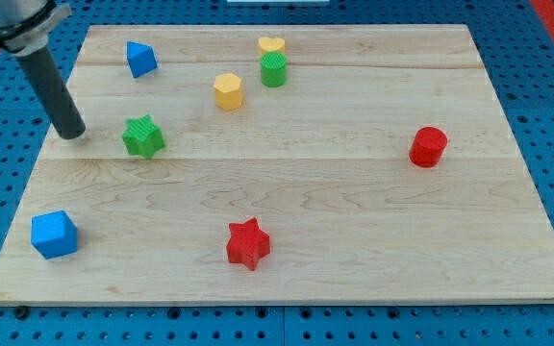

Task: Slightly push yellow hexagon diagonally in between green star and red circle

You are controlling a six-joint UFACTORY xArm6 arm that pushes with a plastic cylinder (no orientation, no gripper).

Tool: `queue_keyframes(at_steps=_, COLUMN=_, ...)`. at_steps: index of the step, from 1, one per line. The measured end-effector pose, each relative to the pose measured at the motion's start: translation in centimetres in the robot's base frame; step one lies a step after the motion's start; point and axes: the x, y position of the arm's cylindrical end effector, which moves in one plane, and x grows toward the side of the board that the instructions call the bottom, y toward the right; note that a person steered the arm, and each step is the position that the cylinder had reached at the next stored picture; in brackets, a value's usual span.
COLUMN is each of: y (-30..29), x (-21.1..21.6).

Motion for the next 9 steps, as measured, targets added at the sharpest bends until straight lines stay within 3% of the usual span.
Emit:
queue_keyframes(at_steps=2, y=3.0, x=1.4)
queue_keyframes(at_steps=3, y=4.8, x=4.7)
queue_keyframes(at_steps=6, y=10.5, x=-2.1)
queue_keyframes(at_steps=9, y=11.2, x=-8.5)
